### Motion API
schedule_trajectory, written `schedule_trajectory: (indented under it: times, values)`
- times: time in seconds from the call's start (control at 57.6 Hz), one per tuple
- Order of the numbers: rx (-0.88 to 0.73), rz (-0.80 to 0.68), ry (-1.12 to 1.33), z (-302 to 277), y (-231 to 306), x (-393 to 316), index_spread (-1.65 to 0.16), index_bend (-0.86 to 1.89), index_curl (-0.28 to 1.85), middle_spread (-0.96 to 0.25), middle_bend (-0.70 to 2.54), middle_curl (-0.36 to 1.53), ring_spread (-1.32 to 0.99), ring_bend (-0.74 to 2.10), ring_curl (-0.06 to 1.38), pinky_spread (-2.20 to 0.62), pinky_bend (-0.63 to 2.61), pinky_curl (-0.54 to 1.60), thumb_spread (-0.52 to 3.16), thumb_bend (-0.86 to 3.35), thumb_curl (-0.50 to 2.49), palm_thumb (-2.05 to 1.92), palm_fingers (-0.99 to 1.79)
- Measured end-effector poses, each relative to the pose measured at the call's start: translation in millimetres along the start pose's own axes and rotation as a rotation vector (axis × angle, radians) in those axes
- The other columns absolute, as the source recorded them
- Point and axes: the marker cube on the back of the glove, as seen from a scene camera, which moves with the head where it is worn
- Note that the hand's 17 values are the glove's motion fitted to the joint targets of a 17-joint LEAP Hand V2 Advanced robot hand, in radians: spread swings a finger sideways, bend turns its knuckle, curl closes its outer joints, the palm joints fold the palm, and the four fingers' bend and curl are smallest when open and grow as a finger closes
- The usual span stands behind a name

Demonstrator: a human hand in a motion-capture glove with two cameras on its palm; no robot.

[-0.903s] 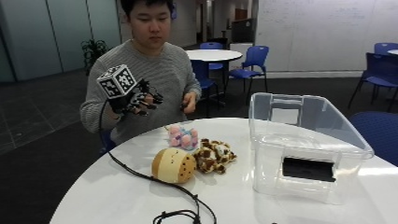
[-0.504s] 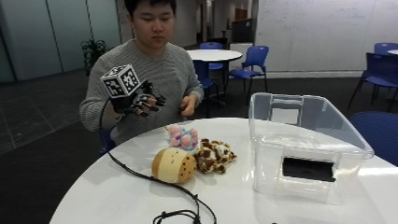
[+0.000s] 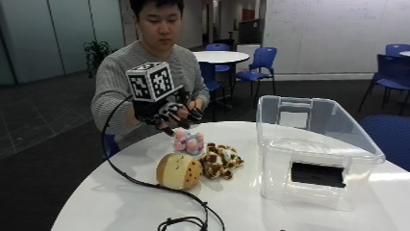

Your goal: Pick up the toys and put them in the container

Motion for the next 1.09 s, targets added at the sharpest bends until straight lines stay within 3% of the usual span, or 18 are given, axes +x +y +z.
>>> schedule_trajectory:
  times: [0.156,0.365,0.712,0.817,1.095]
  values:
    - [-0.064,0.047,0.017,30,-15,13,-0.39,0.24,0.36,-0.2,0.16,0.21,-0.2,0.36,0.21,0.01,0.7,0.33,1.47,0.04,0.27,0.06,0.03]
    - [-0.292,0.164,0.09,125,-9,35,-0.4,0.2,0.39,-0.2,0.14,0.21,-0.19,0.38,0.22,0.01,0.87,0.38,1.42,0.03,0.3,0.11,0.05]
    - [-0.08,0.147,0.085,137,-10,36,-0.4,0.15,0.31,-0.2,0.27,0.27,-0.29,0.74,0.32,-0.12,1.01,0.39,1.46,0.09,0.39,0.32,0.31]
    - [-0.01,0.126,0.054,112,-17,33,-0.41,0.15,0.3,-0.24,0.41,0.33,-0.38,0.86,0.36,-0.22,1.03,0.38,1.43,0.16,0.47,0.49,0.6]
    - [0.264,-0.017,-0.111,-79,-58,-2,-0.43,0.19,0.38,-0.28,0.46,0.4,-0.47,0.84,0.4,-0.31,1.06,0.4,1.17,0.15,0.65,0.62,0.67]
